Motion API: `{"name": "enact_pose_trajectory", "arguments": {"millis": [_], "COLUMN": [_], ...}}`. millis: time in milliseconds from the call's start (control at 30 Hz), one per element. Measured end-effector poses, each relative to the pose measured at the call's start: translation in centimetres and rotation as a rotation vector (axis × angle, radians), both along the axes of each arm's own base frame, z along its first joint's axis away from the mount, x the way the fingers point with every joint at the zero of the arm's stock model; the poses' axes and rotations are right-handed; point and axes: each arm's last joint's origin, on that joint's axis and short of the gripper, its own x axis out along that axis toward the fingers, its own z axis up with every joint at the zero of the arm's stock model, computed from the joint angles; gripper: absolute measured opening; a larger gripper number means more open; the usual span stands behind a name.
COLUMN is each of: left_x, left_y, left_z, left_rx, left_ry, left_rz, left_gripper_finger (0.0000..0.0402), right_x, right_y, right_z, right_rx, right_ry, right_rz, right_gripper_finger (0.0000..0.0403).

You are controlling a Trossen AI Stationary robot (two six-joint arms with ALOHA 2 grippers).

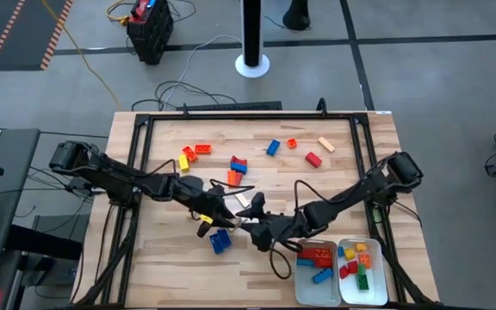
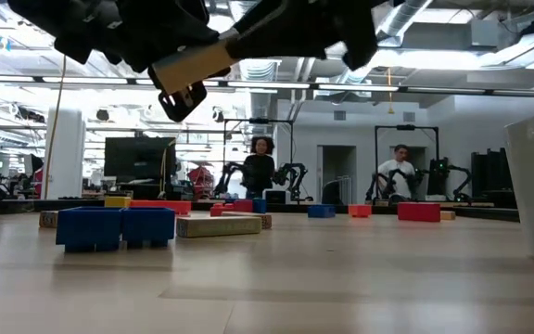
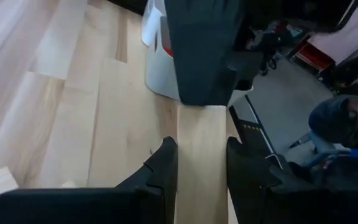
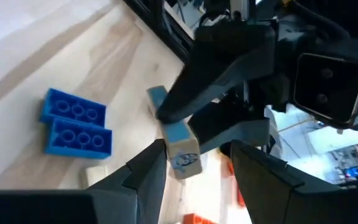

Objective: Sort blocks by size
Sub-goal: Put the large light brown wooden block into the gray bin

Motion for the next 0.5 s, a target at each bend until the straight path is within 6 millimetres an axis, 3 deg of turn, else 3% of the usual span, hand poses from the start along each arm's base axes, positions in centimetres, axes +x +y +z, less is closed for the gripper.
{"name": "enact_pose_trajectory", "arguments": {"millis": [333, 500], "left_x": [0.02, 0.11], "left_y": [-0.30, -0.30], "left_z": [0.26, 0.57], "left_rx": [-0.007, -0.019], "left_ry": [-0.027, -0.057], "left_rz": [-0.009, -0.001], "left_gripper_finger": [0.0096, 0.0103], "right_x": [0.32, 0.61], "right_y": [-0.37, -0.91], "right_z": [0.14, 0.12], "right_rx": [0.026, 0.064], "right_ry": [-0.006, 0.001], "right_rz": [0.055, 0.092], "right_gripper_finger": [0.0207, 0.0178]}}
